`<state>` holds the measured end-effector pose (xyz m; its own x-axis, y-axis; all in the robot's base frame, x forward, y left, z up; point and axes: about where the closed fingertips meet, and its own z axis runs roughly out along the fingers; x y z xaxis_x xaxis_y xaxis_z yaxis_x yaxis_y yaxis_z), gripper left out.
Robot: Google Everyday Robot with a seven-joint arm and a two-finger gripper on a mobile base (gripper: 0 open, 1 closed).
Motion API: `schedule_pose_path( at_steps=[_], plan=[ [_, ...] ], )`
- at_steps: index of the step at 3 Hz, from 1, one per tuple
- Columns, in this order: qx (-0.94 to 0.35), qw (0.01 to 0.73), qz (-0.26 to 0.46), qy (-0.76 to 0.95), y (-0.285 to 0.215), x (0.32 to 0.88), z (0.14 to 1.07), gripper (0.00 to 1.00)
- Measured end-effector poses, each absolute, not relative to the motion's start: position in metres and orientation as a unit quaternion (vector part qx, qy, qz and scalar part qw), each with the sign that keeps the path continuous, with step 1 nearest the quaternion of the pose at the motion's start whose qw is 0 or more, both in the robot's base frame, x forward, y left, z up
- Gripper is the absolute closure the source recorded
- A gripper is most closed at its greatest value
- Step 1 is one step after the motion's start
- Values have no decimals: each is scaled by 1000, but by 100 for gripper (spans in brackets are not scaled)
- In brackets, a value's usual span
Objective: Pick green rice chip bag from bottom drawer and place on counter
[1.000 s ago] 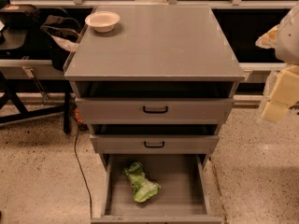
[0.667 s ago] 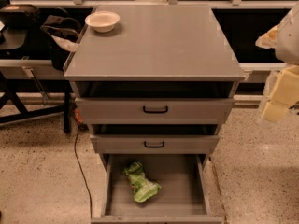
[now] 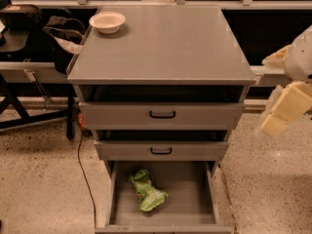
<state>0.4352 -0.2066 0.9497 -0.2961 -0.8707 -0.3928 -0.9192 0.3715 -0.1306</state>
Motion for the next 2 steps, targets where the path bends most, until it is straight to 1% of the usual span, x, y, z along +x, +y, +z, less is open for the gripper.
schedule_pose_path(
  at_steps=[1, 2],
  plan=[
    [-524, 224, 115, 814, -198, 434, 930, 0],
    [-497, 251, 118, 822, -177, 432, 902, 0]
  ],
)
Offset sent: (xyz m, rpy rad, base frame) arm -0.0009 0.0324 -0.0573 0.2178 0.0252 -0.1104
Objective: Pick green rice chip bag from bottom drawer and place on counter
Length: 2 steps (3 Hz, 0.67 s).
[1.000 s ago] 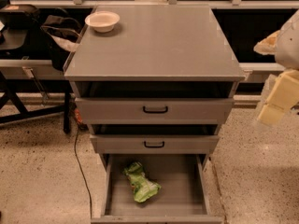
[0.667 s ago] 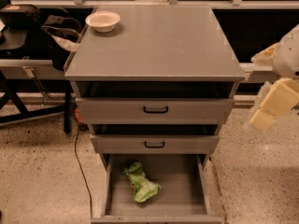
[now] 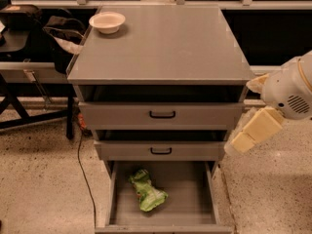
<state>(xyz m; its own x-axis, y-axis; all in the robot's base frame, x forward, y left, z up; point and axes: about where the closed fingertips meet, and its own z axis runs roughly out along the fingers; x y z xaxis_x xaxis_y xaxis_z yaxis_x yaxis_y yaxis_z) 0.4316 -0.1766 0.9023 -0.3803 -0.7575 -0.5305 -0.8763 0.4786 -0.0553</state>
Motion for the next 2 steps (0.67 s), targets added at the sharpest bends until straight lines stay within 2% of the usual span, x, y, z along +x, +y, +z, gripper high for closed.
schedule_pose_path(
  at_steps=[2],
  plan=[
    [-480, 264, 122, 827, -177, 428, 898, 0]
  ],
)
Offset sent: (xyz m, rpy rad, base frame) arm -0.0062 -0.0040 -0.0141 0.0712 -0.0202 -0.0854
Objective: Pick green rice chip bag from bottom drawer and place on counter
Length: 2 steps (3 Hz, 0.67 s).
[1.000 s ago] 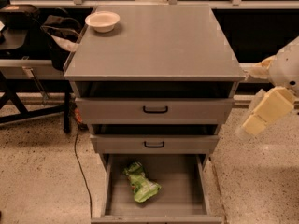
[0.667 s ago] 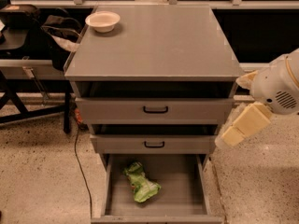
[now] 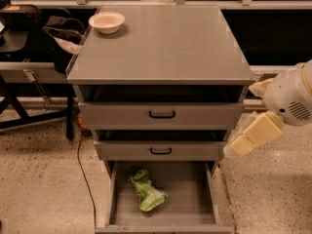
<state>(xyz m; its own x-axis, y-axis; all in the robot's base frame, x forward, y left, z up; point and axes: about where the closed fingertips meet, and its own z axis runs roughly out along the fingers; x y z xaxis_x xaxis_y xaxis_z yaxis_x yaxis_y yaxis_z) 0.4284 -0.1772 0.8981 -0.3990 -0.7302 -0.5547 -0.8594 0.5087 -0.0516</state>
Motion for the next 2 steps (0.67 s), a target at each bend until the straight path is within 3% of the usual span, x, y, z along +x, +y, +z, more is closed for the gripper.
schedule_pose_path(
  at_steps=[2],
  plan=[
    [-468, 274, 123, 831, -154, 435, 847, 0]
  ],
)
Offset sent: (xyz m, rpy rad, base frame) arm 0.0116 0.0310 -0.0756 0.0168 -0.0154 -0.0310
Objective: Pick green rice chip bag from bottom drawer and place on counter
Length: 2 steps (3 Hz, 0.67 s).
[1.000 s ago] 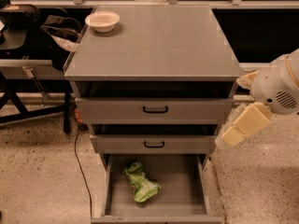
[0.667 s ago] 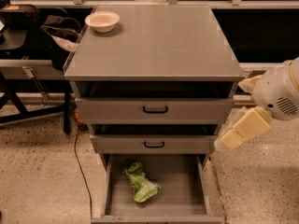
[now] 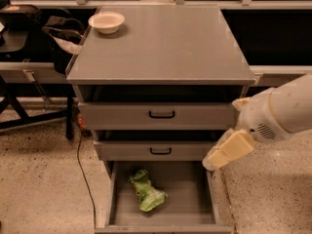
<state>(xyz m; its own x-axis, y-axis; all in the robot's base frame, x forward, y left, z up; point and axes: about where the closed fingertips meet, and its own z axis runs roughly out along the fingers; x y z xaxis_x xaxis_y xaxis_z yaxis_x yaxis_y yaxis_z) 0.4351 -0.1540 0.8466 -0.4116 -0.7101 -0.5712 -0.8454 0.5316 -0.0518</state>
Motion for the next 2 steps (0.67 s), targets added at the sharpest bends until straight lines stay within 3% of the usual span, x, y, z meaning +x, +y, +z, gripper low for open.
schedule_pose_path(
  at_steps=[2],
  plan=[
    [-470, 252, 110, 839, -134, 441, 785, 0]
  ],
)
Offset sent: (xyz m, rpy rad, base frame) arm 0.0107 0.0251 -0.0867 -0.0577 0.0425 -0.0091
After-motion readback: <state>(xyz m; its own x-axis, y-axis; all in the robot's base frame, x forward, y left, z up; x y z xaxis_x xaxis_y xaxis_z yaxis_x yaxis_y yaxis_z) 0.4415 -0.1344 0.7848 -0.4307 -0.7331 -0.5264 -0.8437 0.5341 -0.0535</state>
